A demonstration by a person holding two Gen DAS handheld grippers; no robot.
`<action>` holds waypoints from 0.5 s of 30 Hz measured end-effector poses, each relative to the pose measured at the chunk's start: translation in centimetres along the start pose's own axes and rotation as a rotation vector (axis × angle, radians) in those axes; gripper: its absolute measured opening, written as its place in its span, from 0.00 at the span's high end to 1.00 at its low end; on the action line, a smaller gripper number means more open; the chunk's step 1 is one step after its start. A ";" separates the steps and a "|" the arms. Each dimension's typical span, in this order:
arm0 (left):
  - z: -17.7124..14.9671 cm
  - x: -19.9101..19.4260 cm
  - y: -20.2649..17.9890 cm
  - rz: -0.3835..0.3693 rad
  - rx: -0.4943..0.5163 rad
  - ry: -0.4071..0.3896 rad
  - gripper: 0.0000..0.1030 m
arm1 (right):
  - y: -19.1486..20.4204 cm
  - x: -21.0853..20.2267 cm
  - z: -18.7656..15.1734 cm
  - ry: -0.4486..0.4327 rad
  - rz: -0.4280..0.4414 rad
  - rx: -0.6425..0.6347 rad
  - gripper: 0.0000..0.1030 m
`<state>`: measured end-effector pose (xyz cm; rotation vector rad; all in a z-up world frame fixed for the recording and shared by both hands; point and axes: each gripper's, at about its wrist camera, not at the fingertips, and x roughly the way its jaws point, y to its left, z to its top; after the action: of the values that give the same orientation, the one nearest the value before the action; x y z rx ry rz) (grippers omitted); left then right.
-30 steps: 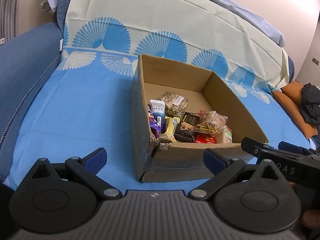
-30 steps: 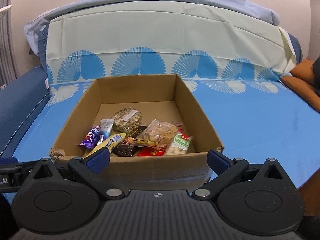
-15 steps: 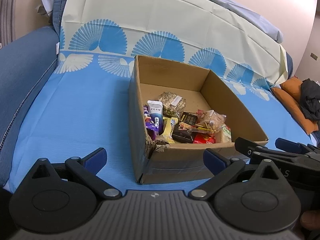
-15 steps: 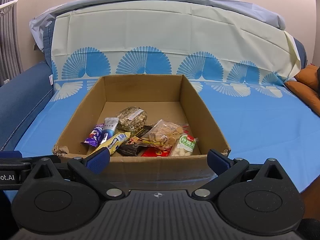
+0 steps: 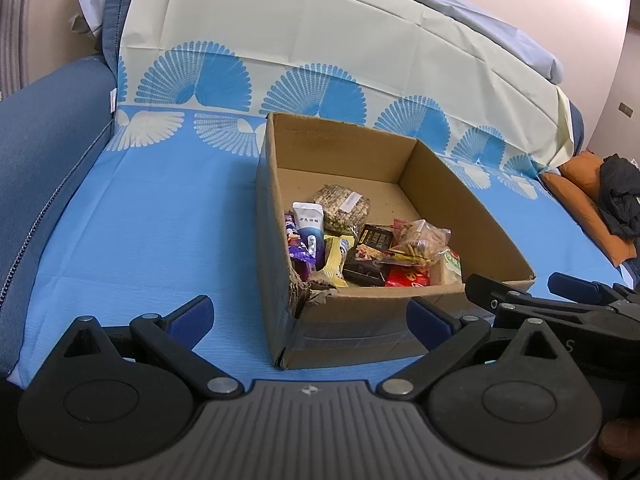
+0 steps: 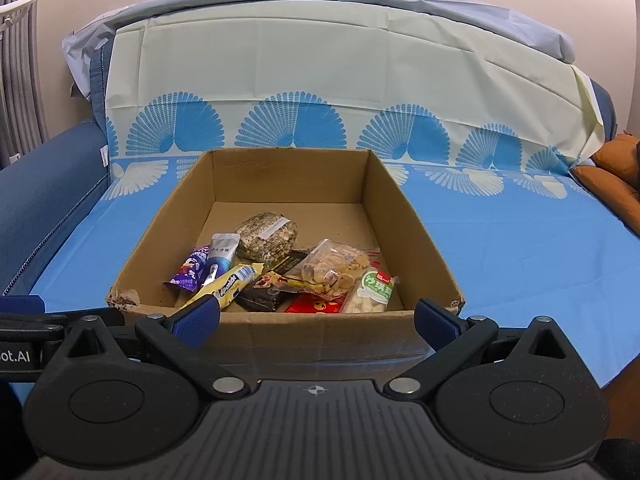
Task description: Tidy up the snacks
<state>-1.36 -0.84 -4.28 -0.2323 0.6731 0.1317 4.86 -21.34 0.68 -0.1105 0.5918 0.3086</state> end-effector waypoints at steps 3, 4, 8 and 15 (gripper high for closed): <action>-0.1 0.0 -0.1 -0.003 0.005 -0.001 0.00 | 0.0 0.0 0.0 0.001 0.001 -0.001 0.01; -0.1 0.0 -0.1 -0.003 0.006 -0.001 0.00 | 0.0 0.0 0.0 0.001 0.001 -0.001 0.01; -0.1 0.1 -0.1 -0.004 0.007 -0.001 0.00 | 0.0 0.0 0.0 0.001 0.000 -0.003 0.01; -0.2 0.1 -0.1 -0.010 0.011 -0.001 0.00 | 0.0 0.0 -0.1 0.002 0.000 -0.008 0.01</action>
<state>-1.40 -0.96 -4.50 -0.2251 0.6716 0.1187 4.82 -21.39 0.64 -0.1180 0.5924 0.3112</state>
